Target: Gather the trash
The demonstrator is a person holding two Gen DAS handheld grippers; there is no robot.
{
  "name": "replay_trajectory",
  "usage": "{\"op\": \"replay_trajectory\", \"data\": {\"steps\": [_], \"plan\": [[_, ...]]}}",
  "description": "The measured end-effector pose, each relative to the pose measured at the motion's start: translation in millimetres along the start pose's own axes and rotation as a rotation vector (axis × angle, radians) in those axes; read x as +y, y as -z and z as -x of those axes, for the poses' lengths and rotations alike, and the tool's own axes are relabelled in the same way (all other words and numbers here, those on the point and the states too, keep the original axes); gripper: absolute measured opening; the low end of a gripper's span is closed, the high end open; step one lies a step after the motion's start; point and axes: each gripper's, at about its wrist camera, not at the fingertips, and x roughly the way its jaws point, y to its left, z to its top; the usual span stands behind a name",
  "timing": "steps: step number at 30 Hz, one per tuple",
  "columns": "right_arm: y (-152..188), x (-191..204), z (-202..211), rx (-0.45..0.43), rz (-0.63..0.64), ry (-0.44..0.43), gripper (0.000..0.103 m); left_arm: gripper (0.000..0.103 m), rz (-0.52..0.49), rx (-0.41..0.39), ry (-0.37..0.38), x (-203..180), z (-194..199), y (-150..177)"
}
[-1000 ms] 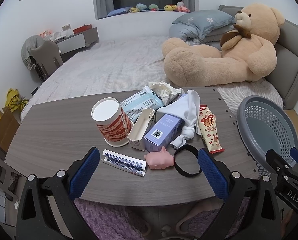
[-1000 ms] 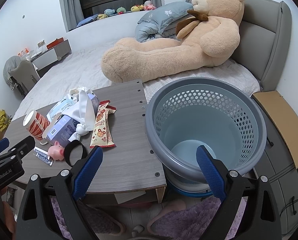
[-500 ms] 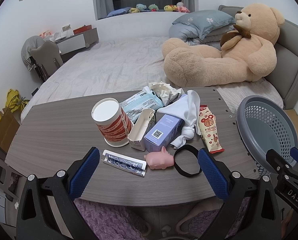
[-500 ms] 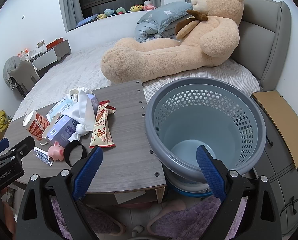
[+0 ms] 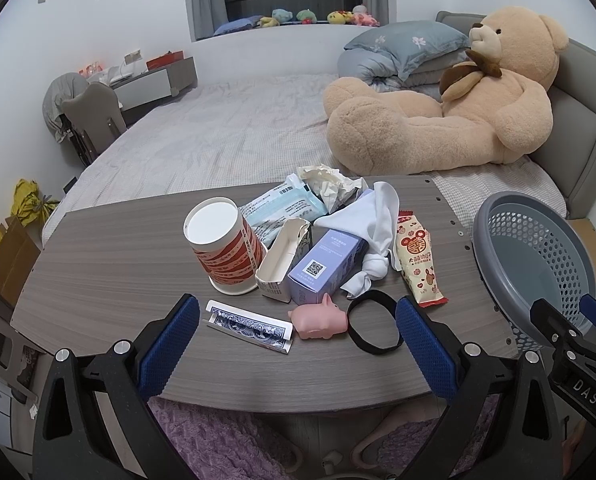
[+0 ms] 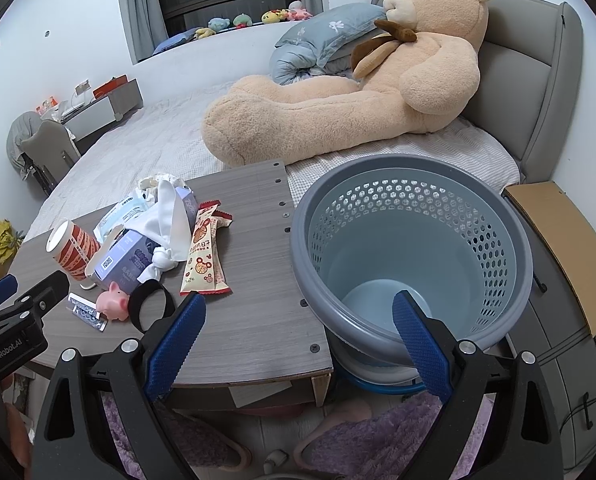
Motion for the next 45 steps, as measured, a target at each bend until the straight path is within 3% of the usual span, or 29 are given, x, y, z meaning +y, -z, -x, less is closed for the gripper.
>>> {"op": "replay_trajectory", "data": {"steps": [23, 38, 45], "plan": [[3.6, 3.0, -7.0, -0.001, 0.013, -0.028, 0.090, 0.097, 0.009, 0.012, -0.035, 11.0, -10.3, 7.0], [-12.2, 32.3, -62.7, 0.051, 0.061, -0.124, 0.090, 0.097, 0.120, 0.041, -0.090, 65.7, -42.1, 9.4], [-28.0, 49.7, -101.1, 0.107, 0.098, -0.110, 0.090, 0.097, 0.139, 0.044, -0.105, 72.3, -54.6, 4.2]]}}
